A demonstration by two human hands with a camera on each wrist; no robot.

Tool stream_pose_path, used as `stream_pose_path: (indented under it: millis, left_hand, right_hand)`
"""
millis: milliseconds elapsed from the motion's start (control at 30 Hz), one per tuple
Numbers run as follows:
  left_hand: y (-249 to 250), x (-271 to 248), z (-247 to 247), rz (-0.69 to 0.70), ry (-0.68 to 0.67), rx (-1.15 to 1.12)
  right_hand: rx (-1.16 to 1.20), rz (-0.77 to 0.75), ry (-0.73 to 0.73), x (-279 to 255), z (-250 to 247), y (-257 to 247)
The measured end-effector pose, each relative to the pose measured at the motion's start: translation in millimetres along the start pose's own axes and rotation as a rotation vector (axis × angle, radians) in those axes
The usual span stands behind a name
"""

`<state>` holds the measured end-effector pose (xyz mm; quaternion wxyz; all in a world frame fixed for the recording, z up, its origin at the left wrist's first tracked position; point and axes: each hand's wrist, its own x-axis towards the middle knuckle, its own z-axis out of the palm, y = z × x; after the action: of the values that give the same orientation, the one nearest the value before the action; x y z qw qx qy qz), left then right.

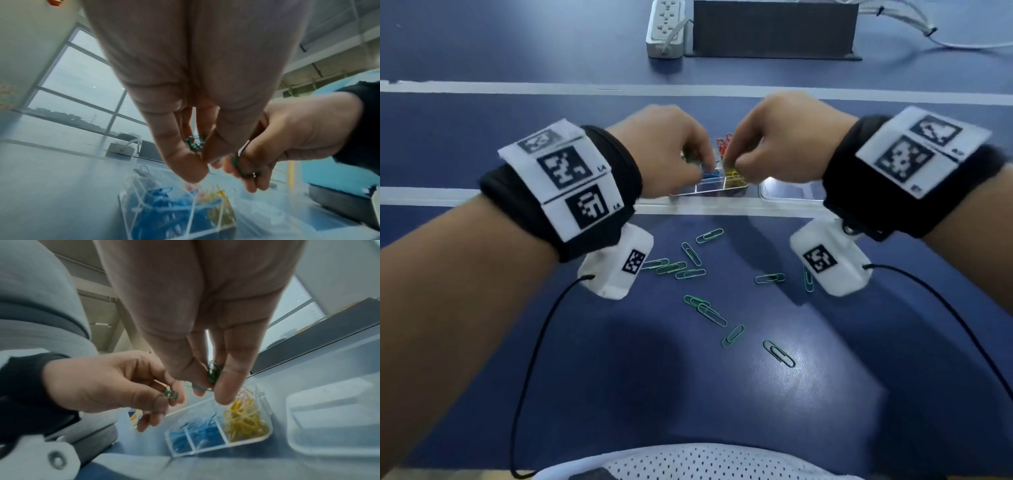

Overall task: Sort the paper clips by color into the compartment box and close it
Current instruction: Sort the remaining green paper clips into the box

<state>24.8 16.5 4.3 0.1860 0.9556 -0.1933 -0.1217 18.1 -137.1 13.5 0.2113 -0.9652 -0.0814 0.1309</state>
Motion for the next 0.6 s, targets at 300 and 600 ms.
stream_pose_path:
  millis: [300,600]
  left_hand:
    - [-4,45,-8,-0.111,0.122,0.046]
    - [-3,47,-9,-0.153,0.086,-0.056]
  right_hand:
    - [-0.03,0.122,0.026,48,-5,-19]
    - [-0.044,0.148,-0.004,56,-5,-29]
